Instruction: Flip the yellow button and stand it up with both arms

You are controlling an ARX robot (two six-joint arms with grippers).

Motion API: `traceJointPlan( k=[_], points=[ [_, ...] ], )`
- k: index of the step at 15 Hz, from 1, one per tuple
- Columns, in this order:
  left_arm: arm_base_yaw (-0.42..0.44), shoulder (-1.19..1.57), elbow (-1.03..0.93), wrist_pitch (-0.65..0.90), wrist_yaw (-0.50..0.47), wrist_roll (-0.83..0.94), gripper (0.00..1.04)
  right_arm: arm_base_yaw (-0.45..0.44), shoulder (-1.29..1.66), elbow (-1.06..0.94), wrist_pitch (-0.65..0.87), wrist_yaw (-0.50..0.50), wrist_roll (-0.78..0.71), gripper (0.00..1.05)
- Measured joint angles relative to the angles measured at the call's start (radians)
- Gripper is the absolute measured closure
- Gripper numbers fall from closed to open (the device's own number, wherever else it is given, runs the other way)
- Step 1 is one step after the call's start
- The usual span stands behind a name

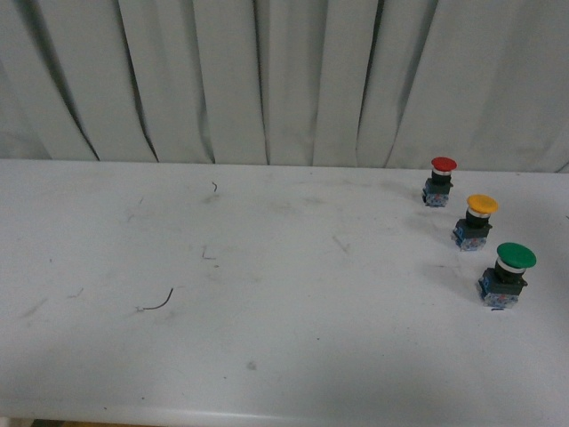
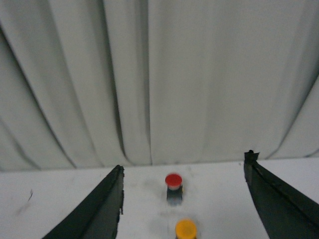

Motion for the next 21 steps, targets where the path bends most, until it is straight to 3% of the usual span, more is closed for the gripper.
traceJointPlan(
  k=[2, 3, 6, 7, 10, 21],
  points=[
    [0.0, 0.0, 0.0, 0.0, 0.0, 0.0, 0.07, 0.057, -0.356, -0.306, -0.087, 0.033, -0.052, 0.48],
    [0.0, 0.0, 0.0, 0.0, 0.0, 0.0, 0.07, 0.037, -0.471, -0.401, -0.058, 0.032, -0.06, 0.61],
    [0.0, 0.0, 0.0, 0.0, 0.0, 0.0, 0.07, 0.003, -0.59, -0.569, -0.023, 0.005, -0.068, 0.97],
    [0.0, 0.0, 0.0, 0.0, 0.0, 0.0, 0.07, -0.003, -0.612, -0.606, -0.019, -0.009, -0.07, 1.03],
    [0.0, 0.0, 0.0, 0.0, 0.0, 0.0, 0.07, -0.097, -0.725, -0.696, -0.016, -0.074, -0.072, 1.03],
    [0.0, 0.0, 0.0, 0.0, 0.0, 0.0, 0.07, -0.088, -1.071, -0.865, -0.176, -0.087, -0.072, 1.03]
  ],
)
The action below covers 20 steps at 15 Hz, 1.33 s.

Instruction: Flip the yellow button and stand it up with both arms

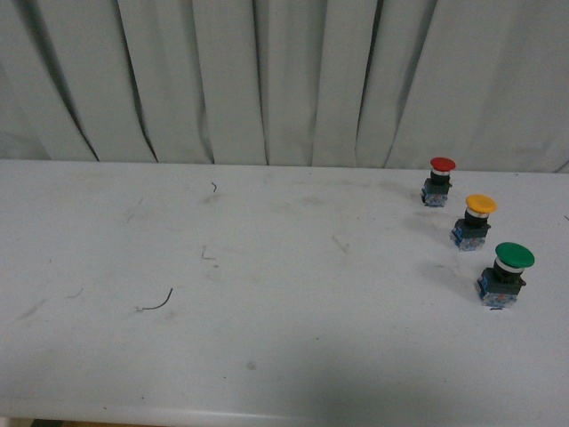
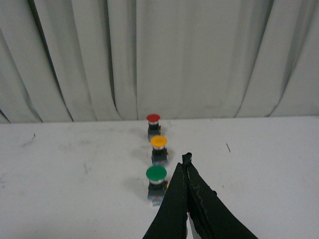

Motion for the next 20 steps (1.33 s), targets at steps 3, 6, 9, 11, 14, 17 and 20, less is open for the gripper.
traceJointPlan(
  k=[3, 6, 9, 11, 14, 17, 20],
  points=[
    [0.0, 0.0, 0.0, 0.0, 0.0, 0.0, 0.07, 0.0, -0.076, -0.014, -0.066, 0.0, 0.0, 1.03],
    [0.0, 0.0, 0.0, 0.0, 0.0, 0.0, 0.07, 0.0, -0.152, -0.014, -0.145, 0.0, 0.0, 1.03],
    [0.0, 0.0, 0.0, 0.0, 0.0, 0.0, 0.07, 0.0, -0.213, -0.014, -0.204, 0.0, 0.0, 1.03],
    [0.0, 0.0, 0.0, 0.0, 0.0, 0.0, 0.07, 0.0, -0.245, -0.014, -0.236, 0.0, 0.0, 1.03],
    [0.0, 0.0, 0.0, 0.0, 0.0, 0.0, 0.07, 0.0, -0.418, -0.014, -0.428, 0.0, 0.0, 1.03],
    [0.0, 0.0, 0.0, 0.0, 0.0, 0.0, 0.07, 0.0, -0.427, -0.014, -0.426, 0.0, 0.0, 1.03],
    [0.0, 0.0, 0.0, 0.0, 0.0, 0.0, 0.07, 0.0, -0.427, -0.014, -0.428, 0.0, 0.0, 0.93]
  ],
)
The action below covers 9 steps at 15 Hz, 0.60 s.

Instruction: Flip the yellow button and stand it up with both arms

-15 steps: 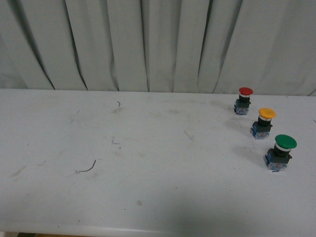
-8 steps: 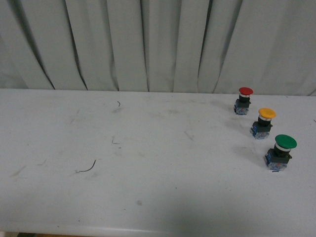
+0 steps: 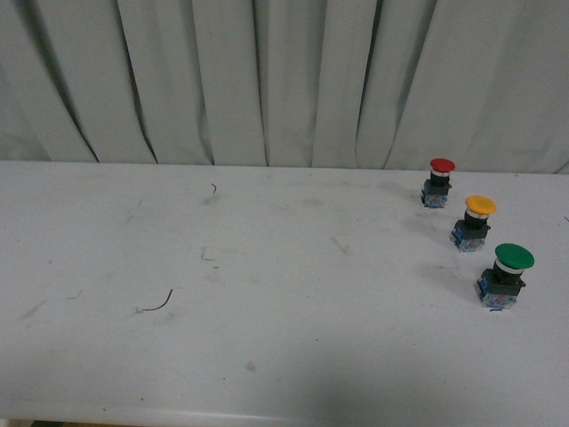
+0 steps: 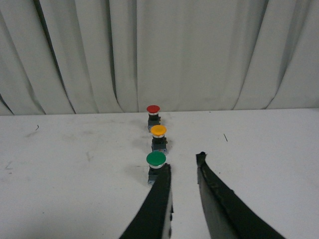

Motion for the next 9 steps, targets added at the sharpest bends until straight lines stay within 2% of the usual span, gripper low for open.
traceJointPlan(
  k=[7, 9],
  points=[
    [0.0, 0.0, 0.0, 0.0, 0.0, 0.0, 0.07, 0.0, 0.0, 0.0, 0.0, 0.0, 0.0, 0.07],
    [0.0, 0.0, 0.0, 0.0, 0.0, 0.0, 0.07, 0.0, 0.0, 0.0, 0.0, 0.0, 0.0, 0.07]
  ],
)
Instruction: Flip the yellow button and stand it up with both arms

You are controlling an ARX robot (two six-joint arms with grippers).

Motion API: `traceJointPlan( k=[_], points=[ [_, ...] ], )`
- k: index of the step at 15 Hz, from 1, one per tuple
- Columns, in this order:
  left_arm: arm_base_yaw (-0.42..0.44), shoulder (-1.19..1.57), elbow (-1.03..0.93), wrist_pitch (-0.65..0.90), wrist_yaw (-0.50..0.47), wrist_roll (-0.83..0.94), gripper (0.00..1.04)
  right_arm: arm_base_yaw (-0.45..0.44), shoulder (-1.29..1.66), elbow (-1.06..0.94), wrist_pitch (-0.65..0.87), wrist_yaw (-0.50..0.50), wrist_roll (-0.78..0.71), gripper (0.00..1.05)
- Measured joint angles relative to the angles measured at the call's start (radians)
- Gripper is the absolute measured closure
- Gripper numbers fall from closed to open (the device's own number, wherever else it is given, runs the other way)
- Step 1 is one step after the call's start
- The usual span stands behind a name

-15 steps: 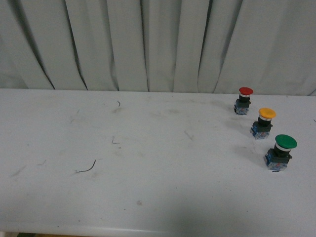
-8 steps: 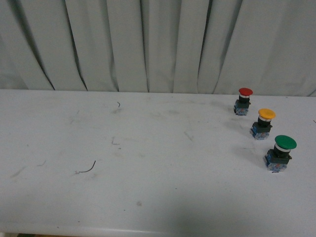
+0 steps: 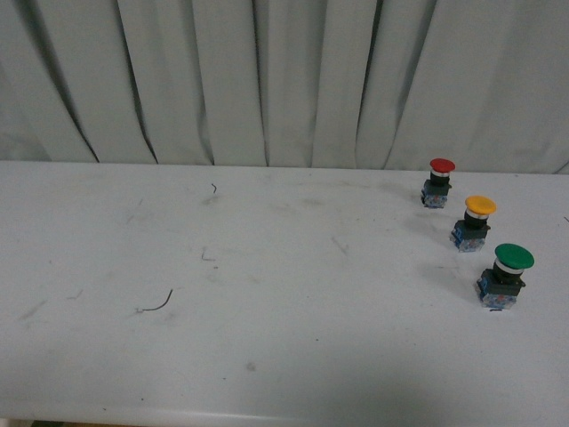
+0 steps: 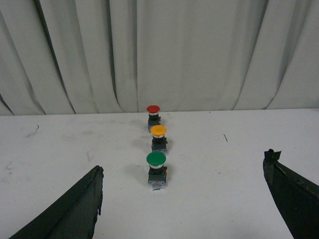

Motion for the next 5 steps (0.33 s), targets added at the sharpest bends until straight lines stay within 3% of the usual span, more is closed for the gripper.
traceJointPlan(
  k=[5],
  points=[
    [0.0, 0.0, 0.0, 0.0, 0.0, 0.0, 0.07, 0.0, 0.0, 0.0, 0.0, 0.0, 0.0, 0.07]
  ],
)
